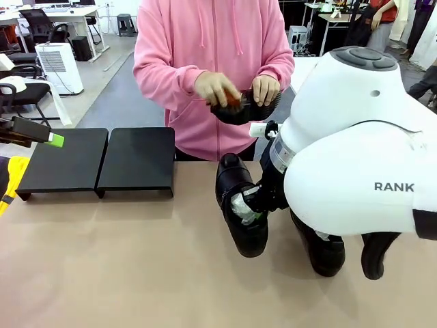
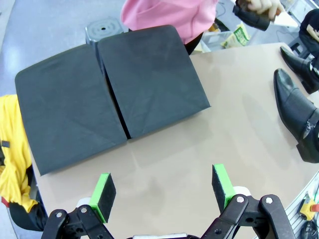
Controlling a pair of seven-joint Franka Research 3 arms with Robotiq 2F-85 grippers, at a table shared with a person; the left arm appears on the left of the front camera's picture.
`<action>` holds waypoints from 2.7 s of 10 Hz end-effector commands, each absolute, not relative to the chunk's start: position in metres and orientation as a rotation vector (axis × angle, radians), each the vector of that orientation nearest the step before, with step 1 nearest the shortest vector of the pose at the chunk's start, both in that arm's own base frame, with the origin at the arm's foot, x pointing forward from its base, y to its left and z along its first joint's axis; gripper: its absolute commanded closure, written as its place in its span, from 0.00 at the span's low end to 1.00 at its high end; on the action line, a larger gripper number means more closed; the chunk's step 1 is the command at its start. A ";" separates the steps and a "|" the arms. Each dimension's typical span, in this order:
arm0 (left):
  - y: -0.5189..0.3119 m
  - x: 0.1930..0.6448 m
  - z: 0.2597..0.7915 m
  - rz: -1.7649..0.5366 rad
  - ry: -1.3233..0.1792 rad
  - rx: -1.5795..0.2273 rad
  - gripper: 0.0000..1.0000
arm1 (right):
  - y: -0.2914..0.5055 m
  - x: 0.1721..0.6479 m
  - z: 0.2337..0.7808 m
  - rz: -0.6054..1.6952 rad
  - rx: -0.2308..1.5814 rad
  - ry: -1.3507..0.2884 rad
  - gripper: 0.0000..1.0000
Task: Organize the shoes by placing them on the stand.
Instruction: Pick up one Shoe and place it in the middle of the table.
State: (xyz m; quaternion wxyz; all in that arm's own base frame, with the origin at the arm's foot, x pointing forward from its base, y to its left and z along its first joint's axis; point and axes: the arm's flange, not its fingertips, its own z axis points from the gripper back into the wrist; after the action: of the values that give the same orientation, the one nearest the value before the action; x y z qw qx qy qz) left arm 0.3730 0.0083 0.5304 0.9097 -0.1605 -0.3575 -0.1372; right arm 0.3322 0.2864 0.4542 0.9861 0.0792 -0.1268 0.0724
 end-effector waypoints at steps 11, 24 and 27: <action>0.011 0.373 0.530 -0.293 -0.739 -0.346 0.00 | 0.455 0.320 0.382 -0.008 0.178 -0.179 1.00; 0.011 0.373 0.530 -0.293 -0.739 -0.346 0.00 | 0.436 0.318 0.390 -0.013 0.174 -0.184 0.00; 0.011 0.373 0.530 -0.293 -0.739 -0.346 0.00 | 0.443 0.332 0.378 0.002 0.185 -0.174 0.00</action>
State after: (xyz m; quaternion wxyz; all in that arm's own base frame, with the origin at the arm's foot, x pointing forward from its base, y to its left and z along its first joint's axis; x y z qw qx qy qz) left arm 0.3729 0.0082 0.5304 0.9097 -0.1604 -0.3575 -0.1373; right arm 0.3217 0.4376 0.3839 0.9927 0.0804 -0.0901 0.0075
